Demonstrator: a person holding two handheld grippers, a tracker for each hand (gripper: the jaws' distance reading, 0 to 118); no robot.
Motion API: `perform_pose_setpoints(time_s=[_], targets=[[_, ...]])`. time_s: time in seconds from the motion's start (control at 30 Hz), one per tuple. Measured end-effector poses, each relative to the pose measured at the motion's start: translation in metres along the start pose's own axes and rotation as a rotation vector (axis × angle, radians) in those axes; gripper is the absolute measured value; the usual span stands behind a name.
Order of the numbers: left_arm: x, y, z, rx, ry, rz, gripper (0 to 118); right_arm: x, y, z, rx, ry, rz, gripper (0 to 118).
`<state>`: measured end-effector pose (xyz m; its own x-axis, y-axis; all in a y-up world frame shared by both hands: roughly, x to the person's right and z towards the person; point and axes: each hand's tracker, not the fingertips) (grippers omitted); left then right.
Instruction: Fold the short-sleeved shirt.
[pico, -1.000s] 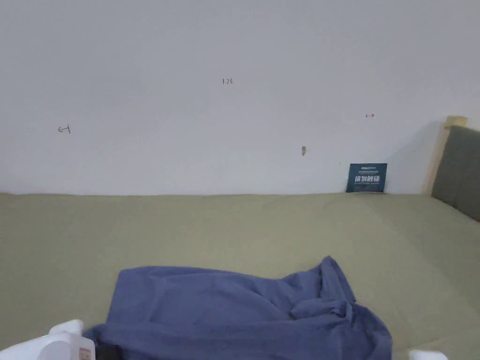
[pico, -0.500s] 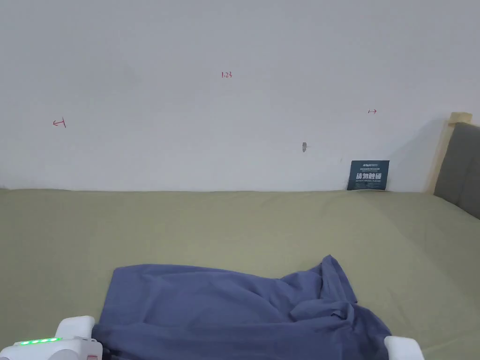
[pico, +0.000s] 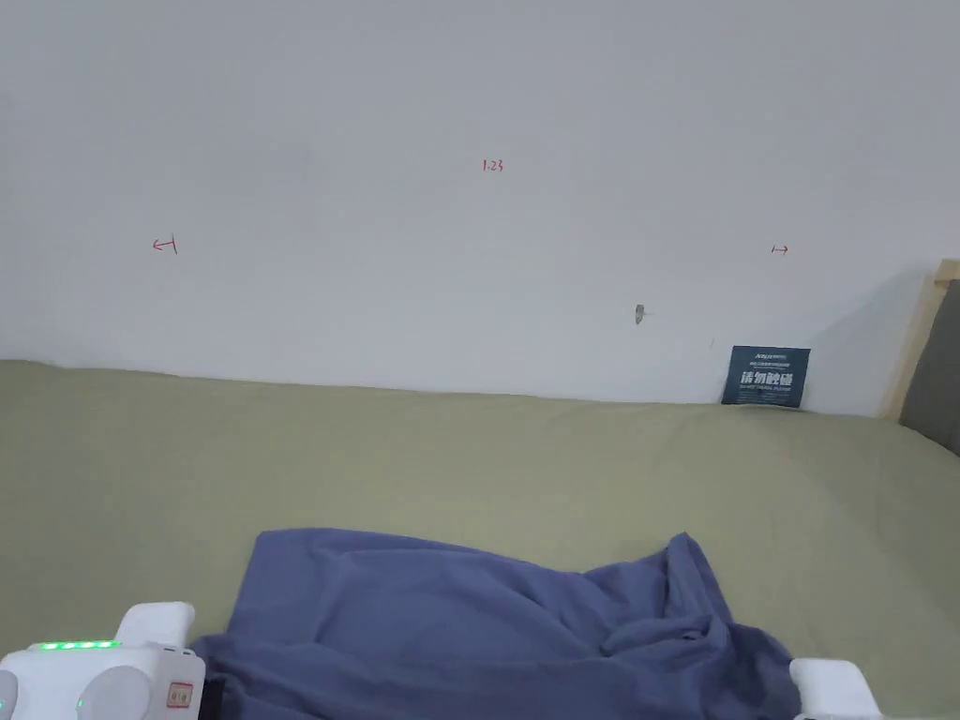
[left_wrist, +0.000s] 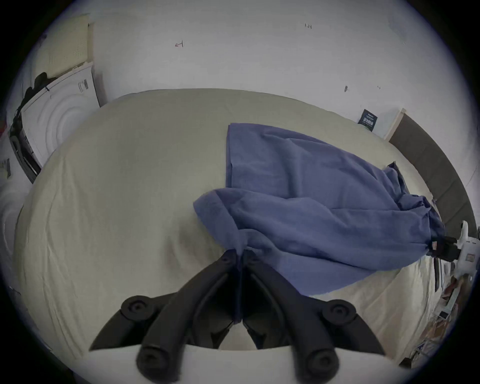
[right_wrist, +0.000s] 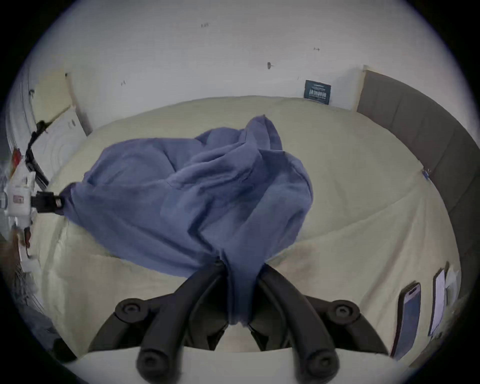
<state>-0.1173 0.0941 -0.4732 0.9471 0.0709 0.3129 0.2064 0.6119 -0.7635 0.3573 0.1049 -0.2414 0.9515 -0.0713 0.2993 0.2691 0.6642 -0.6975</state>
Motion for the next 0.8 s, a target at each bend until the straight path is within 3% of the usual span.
perform_pose_setpoints(time_s=[0.1, 0.33, 0.8], targets=[[0.005, 0.002, 0.015, 0.017, -0.007, -0.064, 4, -0.002, 0.003, 0.012, 0.005, 0.007, 0.026, 10], [0.007, -0.005, 0.061, 0.046, -0.059, -0.056, 3, 0.002, 0.002, 0.042, 0.022, 0.005, 0.017, 10], [-0.011, -0.097, 0.120, -0.046, -0.068, -0.059, 3, 0.010, -0.070, 0.085, -0.091, 0.037, 0.002, 10]])
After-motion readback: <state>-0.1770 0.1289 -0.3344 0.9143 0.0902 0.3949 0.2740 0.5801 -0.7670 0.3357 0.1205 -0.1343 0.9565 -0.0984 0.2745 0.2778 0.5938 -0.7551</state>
